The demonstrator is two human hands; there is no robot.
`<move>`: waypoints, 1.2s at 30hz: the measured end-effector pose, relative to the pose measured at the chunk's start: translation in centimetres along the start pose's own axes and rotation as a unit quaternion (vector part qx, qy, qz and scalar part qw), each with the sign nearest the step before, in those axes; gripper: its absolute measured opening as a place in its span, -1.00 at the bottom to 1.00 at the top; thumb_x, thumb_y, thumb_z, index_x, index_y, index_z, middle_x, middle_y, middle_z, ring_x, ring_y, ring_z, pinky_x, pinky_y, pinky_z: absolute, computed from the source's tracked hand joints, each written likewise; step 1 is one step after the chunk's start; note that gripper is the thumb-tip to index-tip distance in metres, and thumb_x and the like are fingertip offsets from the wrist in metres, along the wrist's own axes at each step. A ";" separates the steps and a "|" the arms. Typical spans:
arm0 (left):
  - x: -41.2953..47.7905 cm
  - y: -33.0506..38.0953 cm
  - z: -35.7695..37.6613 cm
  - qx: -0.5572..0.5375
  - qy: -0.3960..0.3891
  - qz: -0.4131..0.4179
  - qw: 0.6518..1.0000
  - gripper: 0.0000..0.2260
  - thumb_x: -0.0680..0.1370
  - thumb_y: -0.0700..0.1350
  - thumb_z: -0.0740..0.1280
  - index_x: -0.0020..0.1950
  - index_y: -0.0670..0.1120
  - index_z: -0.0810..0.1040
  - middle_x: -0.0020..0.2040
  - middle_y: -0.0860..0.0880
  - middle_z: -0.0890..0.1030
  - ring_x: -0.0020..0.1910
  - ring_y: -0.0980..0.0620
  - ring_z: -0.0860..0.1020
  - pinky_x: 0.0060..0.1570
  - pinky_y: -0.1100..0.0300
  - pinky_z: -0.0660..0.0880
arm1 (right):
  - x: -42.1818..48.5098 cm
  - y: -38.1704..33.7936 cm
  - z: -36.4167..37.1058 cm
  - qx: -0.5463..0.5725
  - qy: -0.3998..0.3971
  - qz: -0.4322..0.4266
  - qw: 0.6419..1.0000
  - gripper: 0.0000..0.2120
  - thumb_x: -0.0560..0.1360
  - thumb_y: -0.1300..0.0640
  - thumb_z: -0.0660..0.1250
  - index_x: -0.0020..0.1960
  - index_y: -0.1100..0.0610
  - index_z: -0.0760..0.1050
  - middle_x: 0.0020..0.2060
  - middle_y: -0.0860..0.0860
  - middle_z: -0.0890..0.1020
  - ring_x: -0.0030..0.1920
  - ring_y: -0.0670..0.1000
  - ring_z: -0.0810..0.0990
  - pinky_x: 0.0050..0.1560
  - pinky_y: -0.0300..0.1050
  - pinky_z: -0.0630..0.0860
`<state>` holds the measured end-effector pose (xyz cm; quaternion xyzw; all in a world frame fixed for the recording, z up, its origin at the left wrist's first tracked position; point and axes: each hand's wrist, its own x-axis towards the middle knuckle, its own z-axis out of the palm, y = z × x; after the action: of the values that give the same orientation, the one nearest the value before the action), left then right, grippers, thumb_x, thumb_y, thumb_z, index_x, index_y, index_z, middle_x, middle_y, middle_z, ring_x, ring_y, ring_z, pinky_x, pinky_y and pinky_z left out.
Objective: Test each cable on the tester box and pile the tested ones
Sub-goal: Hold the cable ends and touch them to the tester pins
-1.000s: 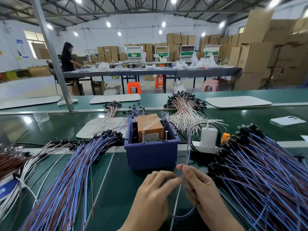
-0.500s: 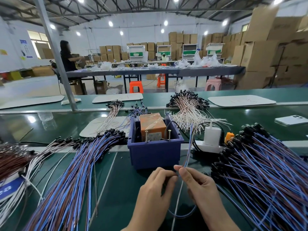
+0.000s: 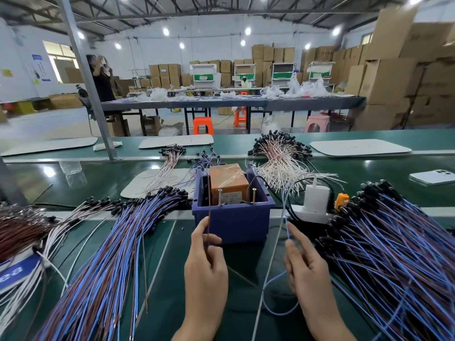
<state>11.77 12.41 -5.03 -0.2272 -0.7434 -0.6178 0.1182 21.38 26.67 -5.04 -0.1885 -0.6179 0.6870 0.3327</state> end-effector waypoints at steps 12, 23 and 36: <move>0.3 -0.9 -0.1 -0.010 0.019 -0.094 0.995 -0.86 0.64 -0.12 0.18 0.02 0.14 0.41 -0.50 0.12 0.39 -0.53 0.13 0.29 -0.46 0.09 0.29 | -0.2 0.2 0.3 -0.060 -0.034 -0.026 0.997 -0.72 0.65 0.09 0.24 0.24 -0.23 0.56 -0.44 -0.03 0.48 -0.49 -0.20 0.36 -0.44 -0.43 0.32; 0.2 -1.0 0.0 0.013 -0.021 -0.103 0.994 -0.89 0.59 -0.14 0.22 -0.04 0.09 0.43 -0.53 0.11 0.36 -0.55 0.11 0.26 -0.50 0.14 0.25 | -0.5 -0.4 0.2 -0.039 -0.045 -0.021 0.998 -0.66 0.66 0.16 0.23 0.10 -0.29 0.61 -0.46 -0.01 0.47 -0.51 -0.18 0.33 -0.47 -0.41 0.30; 0.2 -1.1 0.1 0.022 -0.042 -0.093 0.995 -0.87 0.58 -0.14 0.21 -0.04 0.11 0.43 -0.55 0.12 0.36 -0.55 0.12 0.25 -0.50 0.17 0.24 | -0.8 -0.6 0.2 -0.032 -0.041 -0.011 0.999 -0.68 0.66 0.17 0.23 0.07 -0.23 0.63 -0.47 0.01 0.45 -0.50 -0.14 0.29 -0.49 -0.37 0.26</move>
<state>11.09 12.41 -5.92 -0.1805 -0.7788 -0.5997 0.0335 21.89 25.98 -4.55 -0.1634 -0.6545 0.6706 0.3087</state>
